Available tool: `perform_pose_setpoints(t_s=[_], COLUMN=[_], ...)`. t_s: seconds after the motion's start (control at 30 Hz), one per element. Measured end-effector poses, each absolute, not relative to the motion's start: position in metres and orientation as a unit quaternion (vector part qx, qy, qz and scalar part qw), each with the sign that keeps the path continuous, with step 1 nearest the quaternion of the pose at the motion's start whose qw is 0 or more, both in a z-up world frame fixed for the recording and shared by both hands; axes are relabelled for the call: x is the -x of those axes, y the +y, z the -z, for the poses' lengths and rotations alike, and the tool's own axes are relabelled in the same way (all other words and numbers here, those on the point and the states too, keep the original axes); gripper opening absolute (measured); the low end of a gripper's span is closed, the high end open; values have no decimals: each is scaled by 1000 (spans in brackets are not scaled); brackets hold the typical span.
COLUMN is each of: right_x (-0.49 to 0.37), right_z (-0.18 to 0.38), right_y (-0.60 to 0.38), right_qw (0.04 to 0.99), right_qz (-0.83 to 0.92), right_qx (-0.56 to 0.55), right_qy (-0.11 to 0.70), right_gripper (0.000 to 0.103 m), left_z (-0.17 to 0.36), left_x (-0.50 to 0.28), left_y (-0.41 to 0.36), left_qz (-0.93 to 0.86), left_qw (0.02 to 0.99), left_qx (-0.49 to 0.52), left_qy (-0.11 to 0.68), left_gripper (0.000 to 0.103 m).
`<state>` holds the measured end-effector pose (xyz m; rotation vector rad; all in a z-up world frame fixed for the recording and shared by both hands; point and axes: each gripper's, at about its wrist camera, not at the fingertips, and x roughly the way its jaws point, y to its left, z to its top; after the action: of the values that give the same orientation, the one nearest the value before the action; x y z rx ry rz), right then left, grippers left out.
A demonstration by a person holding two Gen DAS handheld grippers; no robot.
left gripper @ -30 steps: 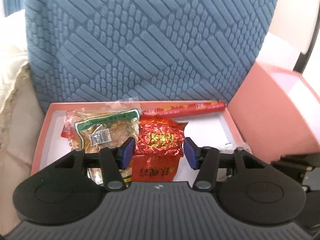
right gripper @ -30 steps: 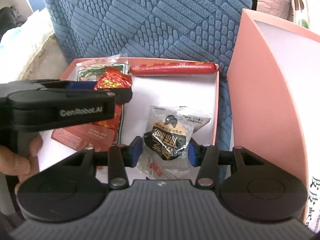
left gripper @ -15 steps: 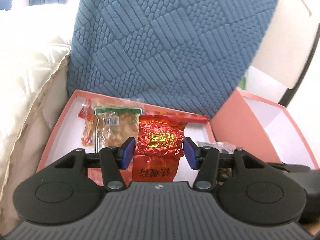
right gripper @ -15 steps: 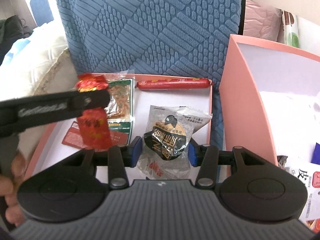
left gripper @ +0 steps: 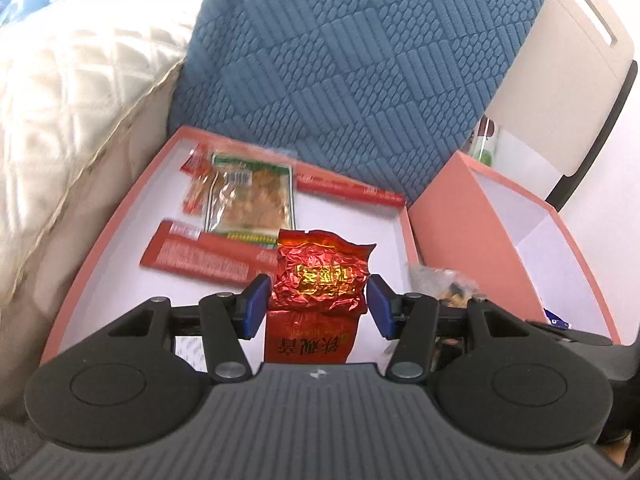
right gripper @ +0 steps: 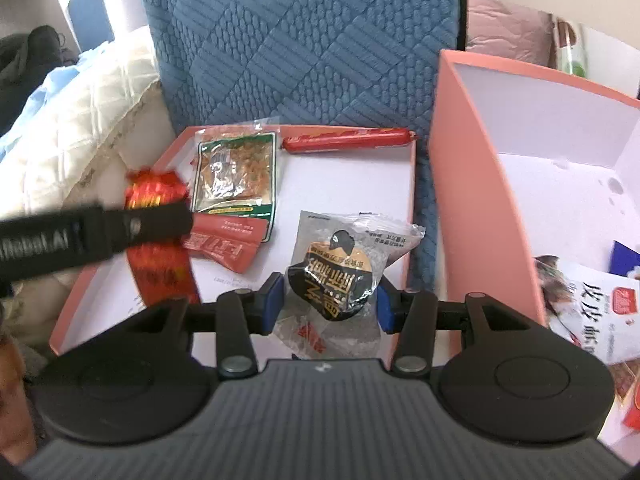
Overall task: Organize snacks
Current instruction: 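Lift the red foil packet with left gripper while right carries clear bag toward box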
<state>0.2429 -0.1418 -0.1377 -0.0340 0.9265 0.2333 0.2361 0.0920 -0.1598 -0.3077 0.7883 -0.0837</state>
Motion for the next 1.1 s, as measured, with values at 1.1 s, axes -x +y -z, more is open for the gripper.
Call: perform_pose_setpoints(t_s=[1.1], right_x=[-192], right_z=[17], right_y=[-206], right_qw=[923], right_qz=[-91], right_qx=[-15], right_qy=[373], right_gripper=[50], left_z=[44], left_x=[-192], left_y=[22], left_qz=[39], left_qw=[933], left_qx=[144], left_qy=[327], left_gripper=[59])
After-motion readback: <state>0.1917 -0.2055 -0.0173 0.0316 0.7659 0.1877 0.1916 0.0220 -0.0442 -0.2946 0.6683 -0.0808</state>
